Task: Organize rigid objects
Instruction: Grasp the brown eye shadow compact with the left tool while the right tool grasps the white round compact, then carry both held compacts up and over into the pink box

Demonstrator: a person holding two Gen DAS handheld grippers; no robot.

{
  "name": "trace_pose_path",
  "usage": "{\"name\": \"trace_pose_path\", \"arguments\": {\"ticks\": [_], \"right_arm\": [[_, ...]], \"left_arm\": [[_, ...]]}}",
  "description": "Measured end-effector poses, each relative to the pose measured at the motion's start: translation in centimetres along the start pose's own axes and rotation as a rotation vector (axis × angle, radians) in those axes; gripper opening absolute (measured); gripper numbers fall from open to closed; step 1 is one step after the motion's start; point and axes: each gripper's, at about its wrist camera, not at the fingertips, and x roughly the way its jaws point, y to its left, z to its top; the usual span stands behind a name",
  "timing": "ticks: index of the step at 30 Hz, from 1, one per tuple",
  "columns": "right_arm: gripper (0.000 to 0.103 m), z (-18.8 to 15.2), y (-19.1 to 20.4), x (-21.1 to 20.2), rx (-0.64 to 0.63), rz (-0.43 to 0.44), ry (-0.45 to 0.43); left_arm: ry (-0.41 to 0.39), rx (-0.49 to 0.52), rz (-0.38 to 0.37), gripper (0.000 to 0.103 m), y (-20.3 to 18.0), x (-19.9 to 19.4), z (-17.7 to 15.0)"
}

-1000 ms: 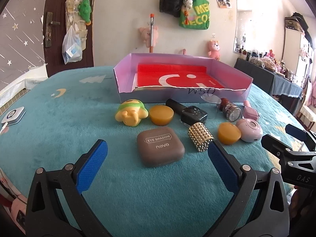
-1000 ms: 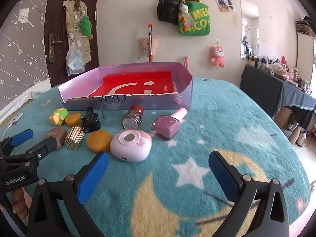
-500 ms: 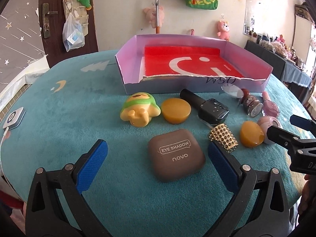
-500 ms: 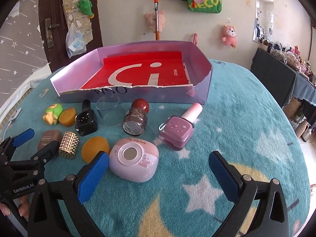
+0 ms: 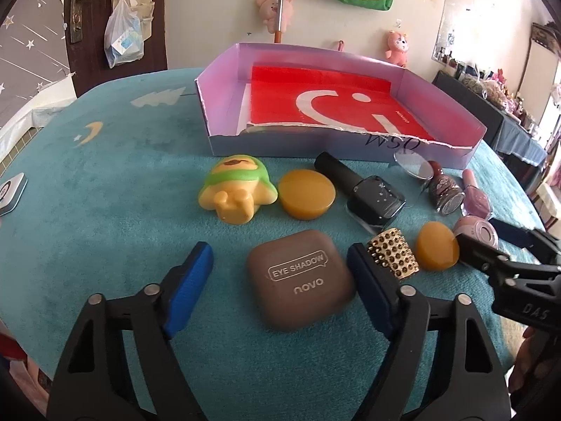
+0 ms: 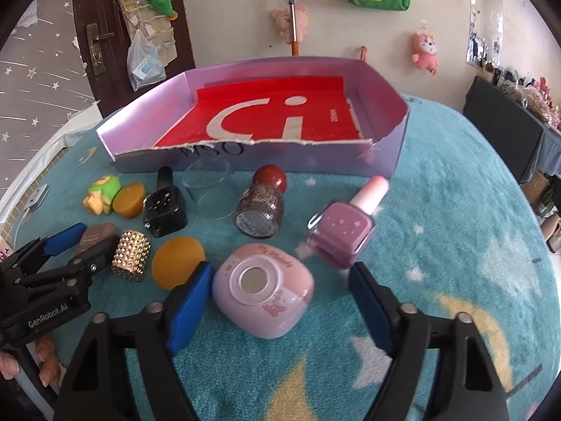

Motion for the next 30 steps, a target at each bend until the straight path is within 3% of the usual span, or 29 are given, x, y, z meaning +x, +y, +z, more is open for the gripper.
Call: {"name": "trace_pose_path", "arguments": {"ticks": [2, 5, 11, 30], "right_arm": [[0.058, -0.2, 0.1, -0.2, -0.007, 0.027, -0.012], [0.058, -0.4, 0.2, -0.4, -0.012, 0.031, -0.019], [0.058, -0.5, -0.1, -1.4, -0.011, 0.029, -0.039], [0.058, -0.2, -0.3, -3.2, -0.012, 0.032, -0.073]], "left_arm": [[-0.002, 0.006, -0.007, 0.067, -0.3, 0.0, 0.0], [-0.008, 0.019, -0.028, 0.057, -0.8, -0.2, -0.1], [-0.027, 0.029, -0.062, 0.056, -1.3, -0.9, 0.0], [-0.070, 0.054, -0.068, 0.056, -2.2, -2.7, 0.1]]}}
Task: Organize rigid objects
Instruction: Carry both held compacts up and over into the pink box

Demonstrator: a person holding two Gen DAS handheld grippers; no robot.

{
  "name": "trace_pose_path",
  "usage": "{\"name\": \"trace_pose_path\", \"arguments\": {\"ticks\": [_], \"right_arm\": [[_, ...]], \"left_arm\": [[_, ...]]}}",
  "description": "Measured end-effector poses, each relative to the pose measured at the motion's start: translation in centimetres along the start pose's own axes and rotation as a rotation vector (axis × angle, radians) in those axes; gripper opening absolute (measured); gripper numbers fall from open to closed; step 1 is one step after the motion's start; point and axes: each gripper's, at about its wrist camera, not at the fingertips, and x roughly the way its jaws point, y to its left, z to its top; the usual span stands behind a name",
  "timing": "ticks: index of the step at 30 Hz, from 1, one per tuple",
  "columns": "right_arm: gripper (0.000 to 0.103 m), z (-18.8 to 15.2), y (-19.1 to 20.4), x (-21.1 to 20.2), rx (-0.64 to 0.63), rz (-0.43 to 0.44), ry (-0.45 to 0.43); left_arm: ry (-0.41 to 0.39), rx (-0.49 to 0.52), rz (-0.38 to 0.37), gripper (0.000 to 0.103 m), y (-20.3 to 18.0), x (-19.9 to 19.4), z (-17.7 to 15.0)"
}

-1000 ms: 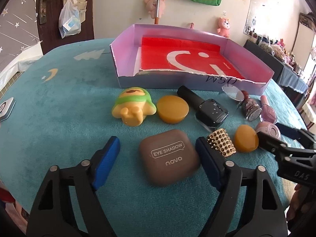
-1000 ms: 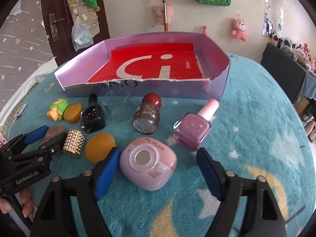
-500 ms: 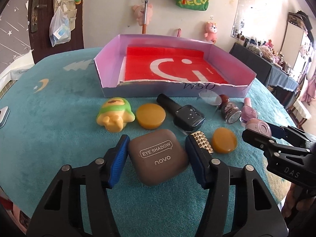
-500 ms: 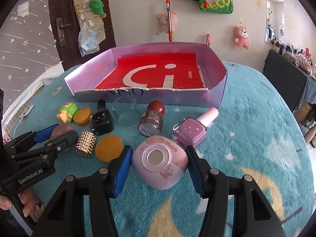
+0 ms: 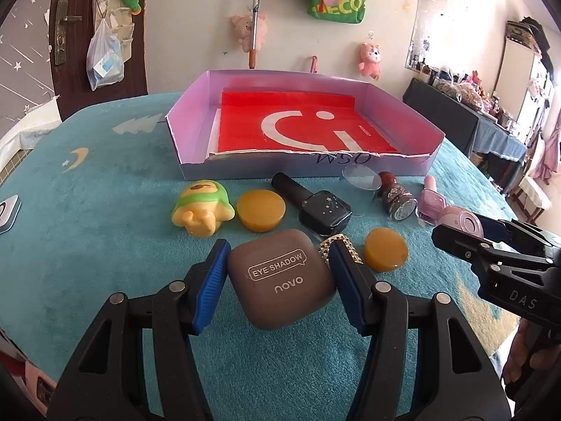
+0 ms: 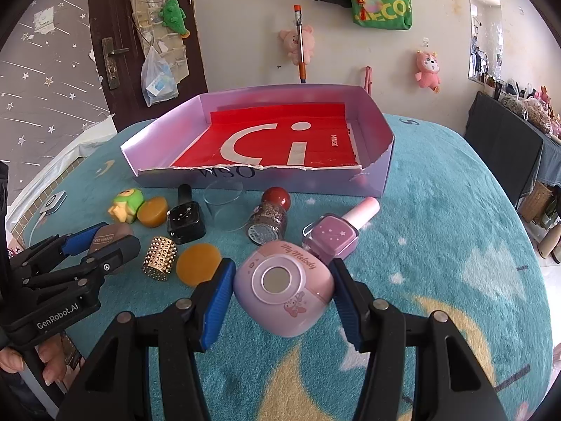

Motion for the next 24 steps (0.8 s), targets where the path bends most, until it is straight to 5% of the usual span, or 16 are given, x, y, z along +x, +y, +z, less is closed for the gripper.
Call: {"name": "trace_pose_path", "arguments": {"ticks": [14, 24], "right_arm": [[0.058, 1.0, 0.2, -1.6, -0.012, 0.004, -0.037], [0.058, 5.5, 0.0, -4.2, -0.032, -0.009, -0.112]], "left_arm": [[-0.034, 0.007, 0.003, 0.056, -0.2, -1.5, 0.9], [-0.122, 0.032, -0.006, 0.056, -0.4, -4.0, 5.5]]}}
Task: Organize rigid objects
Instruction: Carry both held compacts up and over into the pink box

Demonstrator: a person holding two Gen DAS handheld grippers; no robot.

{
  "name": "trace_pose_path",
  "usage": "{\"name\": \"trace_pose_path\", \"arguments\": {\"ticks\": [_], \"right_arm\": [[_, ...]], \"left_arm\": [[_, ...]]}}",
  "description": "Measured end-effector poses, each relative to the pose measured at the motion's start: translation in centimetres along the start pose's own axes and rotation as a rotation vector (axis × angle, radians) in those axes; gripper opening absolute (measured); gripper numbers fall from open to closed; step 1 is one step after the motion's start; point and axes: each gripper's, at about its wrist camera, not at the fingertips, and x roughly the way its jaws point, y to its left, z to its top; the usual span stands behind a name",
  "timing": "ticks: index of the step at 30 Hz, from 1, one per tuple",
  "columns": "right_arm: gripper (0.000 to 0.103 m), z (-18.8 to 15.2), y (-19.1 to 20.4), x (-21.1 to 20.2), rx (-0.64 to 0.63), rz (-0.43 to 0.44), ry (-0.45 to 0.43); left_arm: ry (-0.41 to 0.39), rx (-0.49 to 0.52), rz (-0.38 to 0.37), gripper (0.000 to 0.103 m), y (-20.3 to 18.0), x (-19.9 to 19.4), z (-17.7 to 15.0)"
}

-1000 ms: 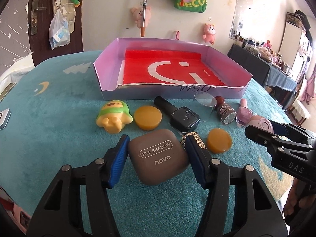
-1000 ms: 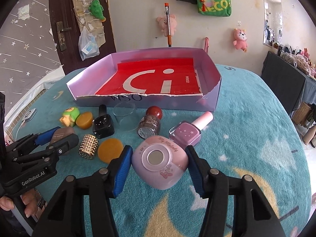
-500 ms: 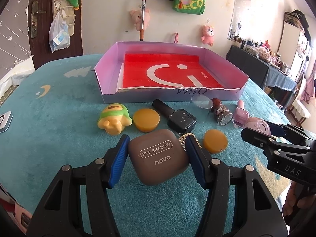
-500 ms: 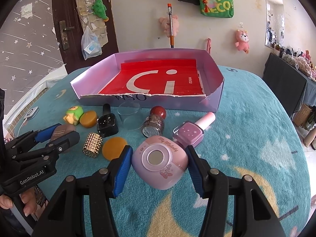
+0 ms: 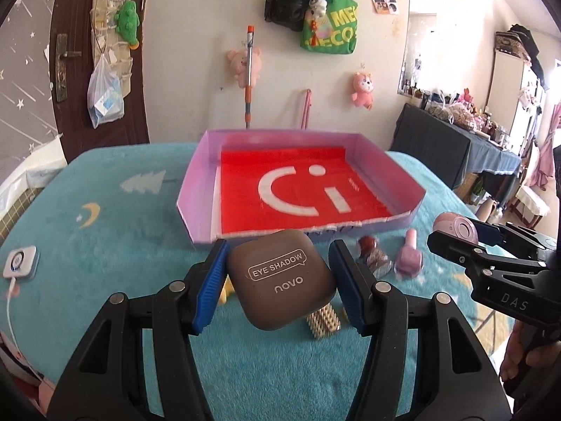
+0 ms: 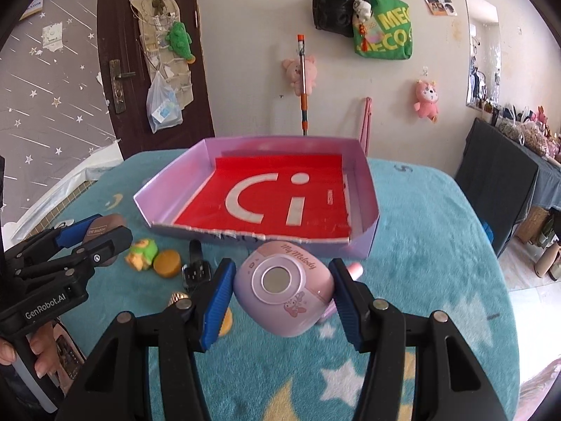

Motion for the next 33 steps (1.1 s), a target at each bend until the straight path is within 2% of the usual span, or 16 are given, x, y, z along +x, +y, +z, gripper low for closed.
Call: {"name": "trace_pose_path", "arguments": {"ticks": [5, 9, 17, 21, 22, 33], "right_arm": [[0.058, 2.8, -0.3, 0.8, -0.026, 0.009, -0.004], [0.058, 5.2, -1.0, 3.3, -0.048, 0.027, 0.035], [0.058, 8.3, -2.0, 11.7, -0.132, 0.019, 0.210], [0.058, 8.5, -2.5, 14.8, -0.145, 0.030, 0.299], [0.058, 8.4, -2.6, 15.4, -0.148, 0.029, 0.317], [0.058, 7.6, -2.7, 19.1, -0.218, 0.024, 0.462]], "left_arm": [[-0.008, 0.010, -0.036, 0.056, 0.2, 0.6, 2.9], [0.017, 0.018, -0.072, 0.056, 0.7, 2.2, 5.1], [0.189, 0.039, -0.096, 0.056, 2.4, 10.3, 7.9], [0.283, 0.036, -0.118, 0.056, 3.1, 13.8, 8.0], [0.307, 0.036, -0.101, 0.056, 3.2, 14.6, 7.9], [0.438, 0.171, -0.041, 0.056, 2.0, 18.9, 6.4]]}}
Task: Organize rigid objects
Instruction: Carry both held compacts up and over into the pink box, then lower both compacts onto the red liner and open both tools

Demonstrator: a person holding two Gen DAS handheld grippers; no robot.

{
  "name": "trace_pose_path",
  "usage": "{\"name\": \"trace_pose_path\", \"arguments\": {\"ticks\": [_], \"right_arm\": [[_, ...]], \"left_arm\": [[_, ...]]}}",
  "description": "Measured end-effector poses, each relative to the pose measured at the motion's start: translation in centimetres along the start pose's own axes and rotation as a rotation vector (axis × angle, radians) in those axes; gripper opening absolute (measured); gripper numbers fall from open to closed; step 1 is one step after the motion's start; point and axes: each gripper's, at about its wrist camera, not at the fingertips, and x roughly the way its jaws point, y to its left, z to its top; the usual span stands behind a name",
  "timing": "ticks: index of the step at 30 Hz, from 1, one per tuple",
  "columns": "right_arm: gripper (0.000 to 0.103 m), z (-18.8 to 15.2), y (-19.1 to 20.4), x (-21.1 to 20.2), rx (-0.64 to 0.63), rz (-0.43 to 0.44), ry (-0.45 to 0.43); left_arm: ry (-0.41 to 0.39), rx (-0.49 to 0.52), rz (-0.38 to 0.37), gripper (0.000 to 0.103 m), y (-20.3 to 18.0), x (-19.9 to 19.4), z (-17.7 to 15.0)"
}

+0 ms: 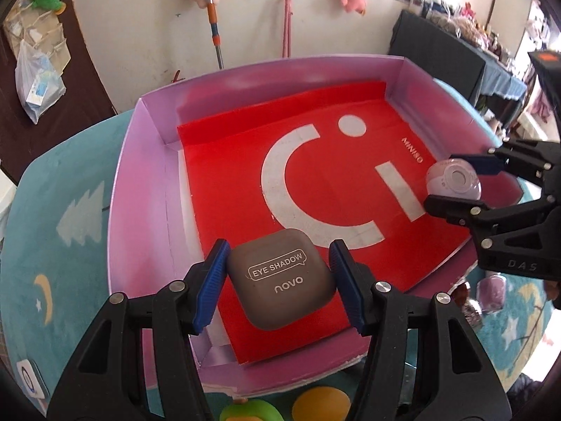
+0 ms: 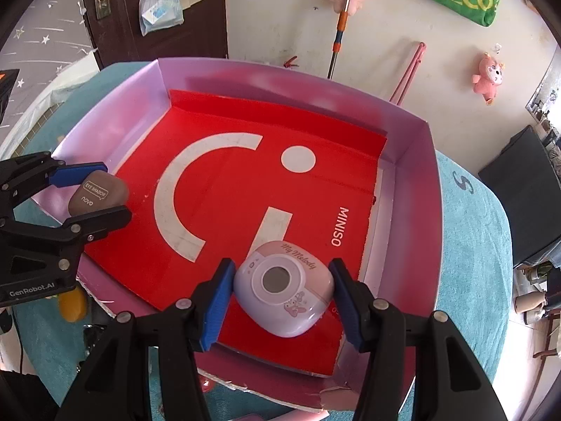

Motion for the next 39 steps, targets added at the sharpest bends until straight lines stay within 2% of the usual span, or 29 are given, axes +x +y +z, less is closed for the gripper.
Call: {"name": "trace_pose_path", "arguments": {"ticks": [11, 36, 39], "right_arm": [[0.058, -0.1, 0.2, 1.7, -0.048, -0.022, 0.059], [0.057, -1.2, 0.9, 1.5, -0.061, -0.032, 0.043], [0.057, -1.1, 1.0, 1.5, -0.062, -0.034, 0.044]], "left_arm": [[0.057, 0.019, 0.023, 0.056, -0.1, 2.2, 0.2], [0.001, -0.022, 0.040, 0.058, -0.2, 2.1, -0.7], [-0.002, -0.017, 0.041, 0.061, -0.3, 2.0, -0.7]]}}
